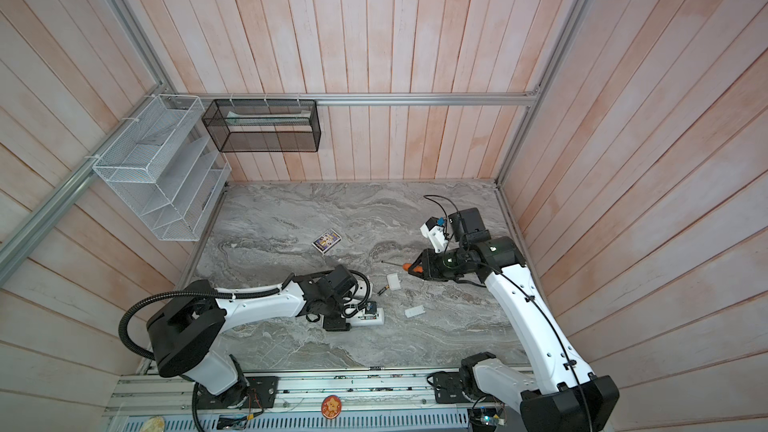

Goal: Unload the batteries from the remote control
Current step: 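Grasp the white remote with the left gripper while the right brings the screwdriver over, then insert the screwdriver tip beside the batteries with the right gripper to pry them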

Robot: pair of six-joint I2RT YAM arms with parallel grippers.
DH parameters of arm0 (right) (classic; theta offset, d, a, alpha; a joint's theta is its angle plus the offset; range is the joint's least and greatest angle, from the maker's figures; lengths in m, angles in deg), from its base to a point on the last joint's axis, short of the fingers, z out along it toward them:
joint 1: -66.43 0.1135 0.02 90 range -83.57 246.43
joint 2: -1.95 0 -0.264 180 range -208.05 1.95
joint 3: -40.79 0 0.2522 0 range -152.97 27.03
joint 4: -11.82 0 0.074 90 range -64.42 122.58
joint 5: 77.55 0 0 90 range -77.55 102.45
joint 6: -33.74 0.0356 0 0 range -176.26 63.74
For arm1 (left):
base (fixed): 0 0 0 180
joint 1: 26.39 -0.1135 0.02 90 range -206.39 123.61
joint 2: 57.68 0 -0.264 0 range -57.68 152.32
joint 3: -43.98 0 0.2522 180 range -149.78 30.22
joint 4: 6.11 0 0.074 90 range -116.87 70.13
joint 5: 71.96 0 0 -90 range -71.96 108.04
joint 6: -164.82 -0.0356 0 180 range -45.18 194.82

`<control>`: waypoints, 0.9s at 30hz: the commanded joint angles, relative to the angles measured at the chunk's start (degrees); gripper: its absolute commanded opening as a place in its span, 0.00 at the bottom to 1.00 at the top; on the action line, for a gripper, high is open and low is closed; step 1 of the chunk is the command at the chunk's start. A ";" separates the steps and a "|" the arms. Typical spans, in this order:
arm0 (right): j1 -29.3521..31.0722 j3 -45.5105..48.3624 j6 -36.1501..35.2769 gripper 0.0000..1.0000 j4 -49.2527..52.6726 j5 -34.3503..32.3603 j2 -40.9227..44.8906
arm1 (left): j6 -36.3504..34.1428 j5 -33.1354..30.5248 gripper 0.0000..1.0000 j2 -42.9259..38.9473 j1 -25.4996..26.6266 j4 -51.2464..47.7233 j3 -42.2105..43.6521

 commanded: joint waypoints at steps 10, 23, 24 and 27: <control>7.64 1.72 -0.73 0.05 11.64 -0.38 -2.64 | -5.40 0.45 0.69 -1.45 -4.70 -1.00 6.31; 12.16 3.78 -1.05 0.04 14.34 -1.81 -4.04 | -4.68 1.37 0.55 -0.53 -4.44 -0.32 8.74; 12.10 3.87 -1.02 0.04 14.02 -1.59 -4.20 | -4.62 1.60 0.53 -0.54 -4.35 -0.58 8.58; 12.10 4.47 -0.71 0.03 12.77 -0.99 -4.61 | -4.15 1.79 0.46 -0.39 -3.70 -0.94 8.14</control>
